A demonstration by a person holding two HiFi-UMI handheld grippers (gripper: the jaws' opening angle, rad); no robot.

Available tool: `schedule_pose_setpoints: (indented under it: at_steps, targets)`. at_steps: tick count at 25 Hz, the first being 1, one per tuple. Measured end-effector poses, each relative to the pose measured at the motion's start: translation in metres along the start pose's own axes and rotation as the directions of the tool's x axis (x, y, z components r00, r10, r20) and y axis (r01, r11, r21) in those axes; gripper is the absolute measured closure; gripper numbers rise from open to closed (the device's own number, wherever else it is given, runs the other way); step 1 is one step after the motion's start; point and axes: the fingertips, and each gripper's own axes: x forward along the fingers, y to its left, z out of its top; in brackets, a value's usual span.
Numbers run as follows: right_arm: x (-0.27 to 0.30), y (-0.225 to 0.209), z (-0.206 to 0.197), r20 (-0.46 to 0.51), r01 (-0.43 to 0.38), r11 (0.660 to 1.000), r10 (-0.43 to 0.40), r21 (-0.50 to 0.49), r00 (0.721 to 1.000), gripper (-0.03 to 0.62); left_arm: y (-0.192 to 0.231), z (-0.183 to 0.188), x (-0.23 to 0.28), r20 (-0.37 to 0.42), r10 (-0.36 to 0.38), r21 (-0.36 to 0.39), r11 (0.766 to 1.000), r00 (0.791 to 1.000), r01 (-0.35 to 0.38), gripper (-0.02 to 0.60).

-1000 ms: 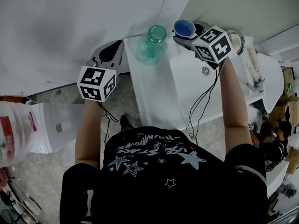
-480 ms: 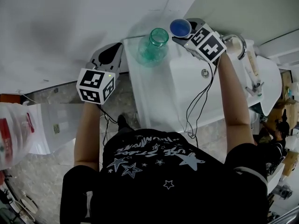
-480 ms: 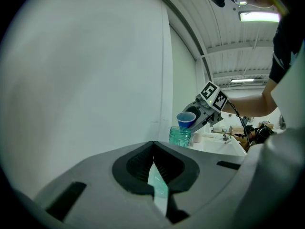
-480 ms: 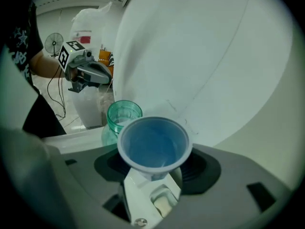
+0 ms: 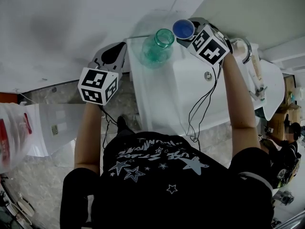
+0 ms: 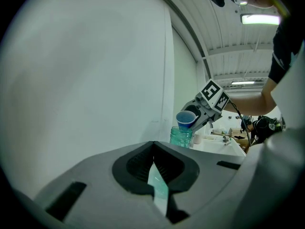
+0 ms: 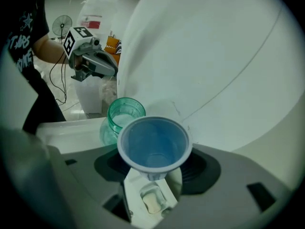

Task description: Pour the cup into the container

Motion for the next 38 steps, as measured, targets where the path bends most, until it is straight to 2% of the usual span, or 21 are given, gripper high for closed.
schedule_pose_setpoints:
  at_steps: [9, 21, 38]
  targets:
    - [-0.004, -0.005, 0.005, -0.072, 0.064, 0.988, -0.074, -0.141, 0.995, 0.312, 0.001, -0.003, -0.001, 0.006, 0.005, -0.023, 1.0, 1.0, -0.005, 0.572]
    - [-0.004, -0.008, 0.008, -0.116, 0.119, 0.965, -0.149, -0.233, 0.982, 0.312, -0.001, -0.006, -0.004, 0.01, 0.005, -0.039, 0.999, 1.0, -0.004, 0.572]
    - [-0.01, -0.018, 0.014, -0.112, 0.212, 0.903, -0.271, -0.374, 0.956, 0.313, -0.002, -0.006, -0.008, 0.023, 0.006, -0.043, 0.999, 1.0, -0.005, 0.571]
